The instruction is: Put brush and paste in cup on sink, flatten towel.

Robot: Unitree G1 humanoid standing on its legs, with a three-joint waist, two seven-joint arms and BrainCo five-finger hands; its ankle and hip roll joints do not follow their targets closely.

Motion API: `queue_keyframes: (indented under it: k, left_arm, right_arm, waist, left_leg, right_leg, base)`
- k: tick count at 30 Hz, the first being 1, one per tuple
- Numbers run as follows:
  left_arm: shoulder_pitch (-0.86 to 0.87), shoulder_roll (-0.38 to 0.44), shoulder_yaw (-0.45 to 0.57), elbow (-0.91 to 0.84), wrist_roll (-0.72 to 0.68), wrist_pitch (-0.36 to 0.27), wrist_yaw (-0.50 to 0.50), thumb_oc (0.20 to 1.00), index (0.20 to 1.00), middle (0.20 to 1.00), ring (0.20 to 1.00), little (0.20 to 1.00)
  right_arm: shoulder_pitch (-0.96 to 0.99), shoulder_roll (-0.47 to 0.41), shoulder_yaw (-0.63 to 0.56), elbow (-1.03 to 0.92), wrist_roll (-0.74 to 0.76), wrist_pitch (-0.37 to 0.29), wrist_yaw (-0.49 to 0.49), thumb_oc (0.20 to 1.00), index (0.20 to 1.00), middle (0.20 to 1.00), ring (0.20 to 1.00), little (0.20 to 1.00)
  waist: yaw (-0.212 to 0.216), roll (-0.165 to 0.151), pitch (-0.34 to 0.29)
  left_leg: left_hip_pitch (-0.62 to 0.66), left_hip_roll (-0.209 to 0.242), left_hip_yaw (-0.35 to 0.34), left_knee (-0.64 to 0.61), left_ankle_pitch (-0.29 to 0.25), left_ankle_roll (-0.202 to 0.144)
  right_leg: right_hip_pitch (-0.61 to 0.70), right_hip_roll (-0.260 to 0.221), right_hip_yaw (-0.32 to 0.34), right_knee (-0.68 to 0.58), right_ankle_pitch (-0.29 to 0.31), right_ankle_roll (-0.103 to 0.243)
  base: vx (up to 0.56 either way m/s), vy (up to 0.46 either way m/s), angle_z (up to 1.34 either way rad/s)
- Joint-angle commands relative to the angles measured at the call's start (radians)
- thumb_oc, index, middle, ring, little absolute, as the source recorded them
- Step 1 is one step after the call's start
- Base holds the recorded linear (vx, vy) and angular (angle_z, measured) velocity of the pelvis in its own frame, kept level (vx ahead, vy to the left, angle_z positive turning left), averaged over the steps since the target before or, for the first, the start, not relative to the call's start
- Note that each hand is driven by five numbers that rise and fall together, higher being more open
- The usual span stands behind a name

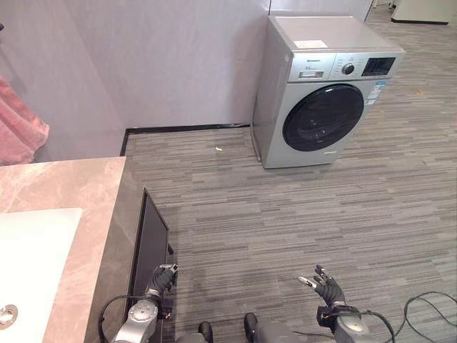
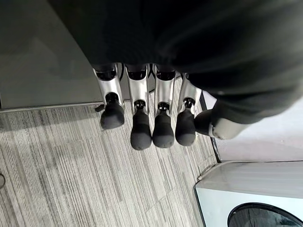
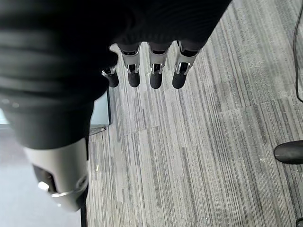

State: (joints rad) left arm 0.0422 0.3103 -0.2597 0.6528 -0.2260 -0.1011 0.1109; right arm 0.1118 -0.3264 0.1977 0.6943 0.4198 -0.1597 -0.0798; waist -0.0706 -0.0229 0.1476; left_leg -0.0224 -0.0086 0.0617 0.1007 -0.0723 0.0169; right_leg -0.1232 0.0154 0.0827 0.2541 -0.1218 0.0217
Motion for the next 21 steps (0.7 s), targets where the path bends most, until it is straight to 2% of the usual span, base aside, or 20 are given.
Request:
queue_keyframes:
  k: [1,2,3,5,13,21]
  left_arm:
    - [-0.019,0.014,0.01,-0.006,0.01,-0.04,0.0,0.2,0.2,0.2,0.2,0.2]
    - [-0.02,0.013,0.007,-0.004,0.01,-0.037,-0.004,0.432,0.432,0.432,0.432,0.432]
    - [-0.022,0.017,0.005,0.001,0.026,-0.037,-0.005,1.0,1.0,1.0,1.0,1.0]
    - [-0.044,0.014,-0.005,-0.006,0.049,-0.027,0.005,1.0,1.0,1.0,1.0,1.0]
    - [-0.089,-0.003,-0.03,0.034,0.027,-0.03,0.028,1.0,1.0,1.0,1.0,1.0]
    - [-0.094,0.014,-0.007,0.076,0.005,-0.031,0.035,1.0,1.0,1.0,1.0,1.0]
  right_arm:
    - [-0.016,-0.002,-0.018,-0.019,0.034,-0.053,0.005,1.0,1.0,1.0,1.0,1.0]
    - [-0.018,-0.002,-0.014,-0.017,0.026,-0.049,0.003,1.0,1.0,1.0,1.0,1.0]
    - [-0.024,-0.002,-0.002,-0.014,0.012,-0.043,0.003,1.0,1.0,1.0,1.0,1.0]
    - [-0.031,-0.004,0.011,-0.014,-0.009,-0.034,0.001,1.0,1.0,1.0,1.0,1.0]
    - [-0.07,-0.014,0.02,0.033,-0.018,-0.023,-0.009,1.0,1.0,1.0,1.0,1.0]
    - [-0.062,-0.033,0.029,0.033,-0.031,-0.013,0.009,1.0,1.0,1.0,1.0,1.0]
  waist:
    - [0.0,-0.022,-0.018]
    - [0.002,-0.022,-0.021]
    - [0.008,-0.017,-0.027]
    - [0.021,-0.006,-0.036]
    - [0.032,0.02,-0.053]
    - [0.04,0.019,-0.062]
  left_leg:
    - [-0.051,-0.054,0.002,0.108,-0.058,0.022]
    - [-0.045,-0.056,0.003,0.101,-0.057,0.023]
    - [-0.032,-0.06,0.003,0.082,-0.053,0.024]
    - [-0.005,-0.07,-0.01,0.041,-0.042,0.027]
    - [0.024,-0.075,-0.02,0.005,-0.049,0.036]
    - [0.037,-0.079,-0.031,-0.01,-0.052,0.041]
  right_leg:
    - [0.091,0.02,0.005,-0.052,-0.007,0.033]
    - [0.098,0.017,0.008,-0.066,-0.001,0.035]
    - [0.107,0.013,0.014,-0.085,0.007,0.04]
    - [0.128,0.004,0.02,-0.114,0.016,0.047]
    - [0.153,-0.007,0.02,-0.154,0.019,0.059]
    - [0.163,-0.014,0.02,-0.162,0.017,0.062]
  base:
    - [0.06,0.031,-0.02]
    - [0.06,0.035,-0.01]
    - [0.06,0.036,0.01]
    - [0.06,0.055,-0.03]
    - [0.05,0.034,0.01]
    - [0.04,0.015,-0.01]
